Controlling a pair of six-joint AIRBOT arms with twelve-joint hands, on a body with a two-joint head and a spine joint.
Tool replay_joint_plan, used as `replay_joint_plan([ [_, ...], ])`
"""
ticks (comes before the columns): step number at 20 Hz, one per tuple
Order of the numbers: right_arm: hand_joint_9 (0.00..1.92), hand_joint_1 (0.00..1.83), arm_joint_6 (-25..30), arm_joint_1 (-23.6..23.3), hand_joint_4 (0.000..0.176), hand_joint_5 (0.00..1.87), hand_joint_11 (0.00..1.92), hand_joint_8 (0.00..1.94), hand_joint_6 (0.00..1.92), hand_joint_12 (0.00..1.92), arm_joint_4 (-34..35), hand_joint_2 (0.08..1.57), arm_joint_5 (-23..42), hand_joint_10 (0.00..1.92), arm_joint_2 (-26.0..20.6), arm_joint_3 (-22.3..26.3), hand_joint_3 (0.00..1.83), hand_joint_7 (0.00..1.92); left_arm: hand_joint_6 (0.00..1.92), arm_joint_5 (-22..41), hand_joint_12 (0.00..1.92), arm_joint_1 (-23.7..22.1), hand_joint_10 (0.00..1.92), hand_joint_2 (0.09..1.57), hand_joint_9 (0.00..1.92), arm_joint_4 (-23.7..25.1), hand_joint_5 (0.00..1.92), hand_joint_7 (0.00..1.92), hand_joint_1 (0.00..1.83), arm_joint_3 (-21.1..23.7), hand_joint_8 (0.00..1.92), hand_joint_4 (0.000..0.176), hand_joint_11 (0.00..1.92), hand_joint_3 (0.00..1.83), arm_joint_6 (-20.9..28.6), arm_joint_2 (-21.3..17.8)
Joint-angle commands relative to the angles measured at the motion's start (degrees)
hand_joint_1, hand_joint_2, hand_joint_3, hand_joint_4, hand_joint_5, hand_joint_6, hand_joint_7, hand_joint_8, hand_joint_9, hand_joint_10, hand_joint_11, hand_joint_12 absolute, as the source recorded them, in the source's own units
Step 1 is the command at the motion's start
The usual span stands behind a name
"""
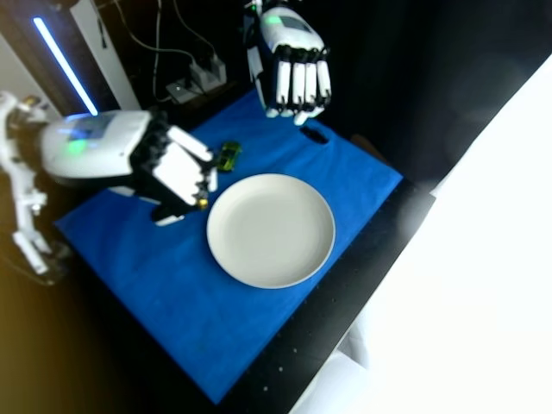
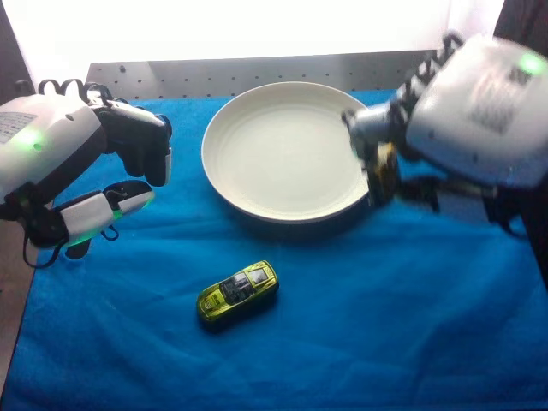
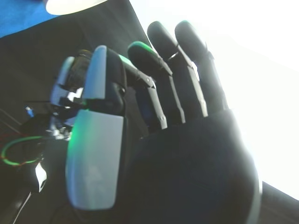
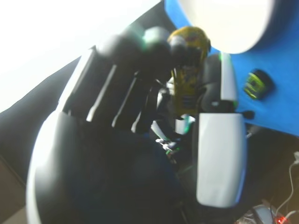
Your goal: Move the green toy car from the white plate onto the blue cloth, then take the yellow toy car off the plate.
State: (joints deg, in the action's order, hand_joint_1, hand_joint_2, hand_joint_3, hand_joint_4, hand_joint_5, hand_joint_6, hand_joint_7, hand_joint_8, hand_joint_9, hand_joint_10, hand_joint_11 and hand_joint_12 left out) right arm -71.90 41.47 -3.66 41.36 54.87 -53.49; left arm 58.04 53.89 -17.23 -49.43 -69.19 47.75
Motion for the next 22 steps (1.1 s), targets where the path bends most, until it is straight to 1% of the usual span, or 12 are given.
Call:
replay_joint_plan([
  [1,1.21,1.27,0.7,0.3,0.0,0.95,1.06,0.8,1.0,1.52,-0.2,1.08,6.9,1.09,0.0,0.4,0.0,1.19,1.23,7.0,1.56,-0.3,1.01,1.24,0.67,0.8,0.81,0.7,1.13,0.1,1.43,0.029,0.47,0.0,0.2,-0.1],
  [2,1.28,1.28,1.8,1.7,0.0,1.0,1.12,0.7,0.93,1.43,-0.2,1.07,6.9,1.0,0.0,0.6,0.0,1.25,1.2,7.0,1.54,-0.3,1.01,1.23,0.69,0.7,0.82,0.71,1.14,0.1,1.43,0.025,0.5,0.0,0.2,-0.1],
  [4,1.11,1.25,2.0,4.0,0.0,1.02,0.96,0.9,0.92,1.53,-0.2,1.09,6.8,1.15,0.0,1.4,0.0,1.1,1.2,7.0,1.49,-0.3,0.98,1.23,0.73,0.7,0.82,0.72,1.14,0.1,1.42,0.027,0.55,0.0,0.2,-0.1],
  [5,1.18,1.29,2.0,4.9,0.0,1.21,1.06,1.01,0.52,1.53,-0.2,1.11,6.7,1.17,0.0,1.8,0.0,1.11,1.2,7.0,1.5,-0.3,0.97,1.23,0.72,0.7,0.83,0.71,1.14,0.1,1.42,0.023,0.54,0.0,0.2,-0.1],
  [6,1.18,1.3,2.0,5.7,0.0,1.22,1.1,1.0,0.46,1.49,-0.2,1.11,6.4,1.19,0.0,2.1,0.0,1.13,1.19,7.0,1.5,-0.3,0.95,1.23,0.71,0.7,0.84,0.71,1.14,0.1,1.42,0.022,0.53,0.0,0.2,-0.1],
  [8,1.06,1.4,2.0,7.2,0.0,1.09,1.06,0.84,0.72,1.48,0.3,1.08,5.5,1.11,0.0,2.6,0.0,1.1,1.17,7.1,1.52,-0.3,0.94,1.22,0.76,0.7,0.86,0.72,1.15,0.2,1.38,0.019,0.61,0.0,0.2,-0.1],
  [10,1.14,1.3,2.0,7.8,0.0,1.18,1.1,1.04,0.54,1.67,1.0,1.12,4.9,1.43,0.0,2.7,0.0,1.12,1.19,7.1,1.54,-0.3,0.97,1.22,0.82,0.6,0.86,0.73,1.15,0.2,1.36,0.022,0.68,0.0,0.2,0.0],
  [11,1.02,1.28,2.0,7.9,0.0,1.05,1.01,1.17,0.72,1.75,1.2,1.14,4.9,1.56,0.0,2.8,0.0,1.04,1.22,7.1,1.48,-0.3,0.92,1.22,0.77,0.6,0.85,0.71,1.15,0.2,1.37,0.014,0.61,0.0,0.2,0.0],
  [13,0.66,1.05,2.0,8.0,0.0,0.56,0.7,1.48,1.27,1.8,1.7,1.04,4.9,1.66,0.0,2.8,0.0,0.58,1.22,7.1,1.42,-0.3,0.86,1.22,0.75,0.5,0.84,0.72,1.15,0.3,1.36,0.021,0.6,0.0,0.2,0.0],
  [16,0.47,0.82,2.0,8.0,0.0,0.27,0.57,1.8,1.62,1.88,2.1,1.02,5.0,1.91,-0.3,3.0,0.0,0.31,1.22,7.4,1.46,-0.1,0.87,1.22,0.76,0.4,0.85,0.72,1.15,0.3,1.36,0.023,0.62,0.0,0.2,0.0],
  [21,0.4,0.79,2.0,8.0,0.0,0.16,0.42,1.8,1.74,1.85,2.5,1.01,6.7,1.88,-1.4,3.5,0.0,0.29,1.19,8.3,1.52,0.6,0.95,1.22,0.75,-0.2,0.86,0.72,1.15,0.4,1.37,0.021,0.62,0.0,0.3,0.0],
  [22,0.49,0.85,2.0,8.0,0.0,0.25,0.54,1.82,1.75,1.86,2.5,1.06,7.0,1.89,-1.5,3.4,0.02,0.38,1.19,8.5,1.51,0.7,0.94,1.22,0.74,-0.2,0.86,0.72,1.15,0.4,1.37,0.018,0.6,0.0,0.3,-0.1],
])
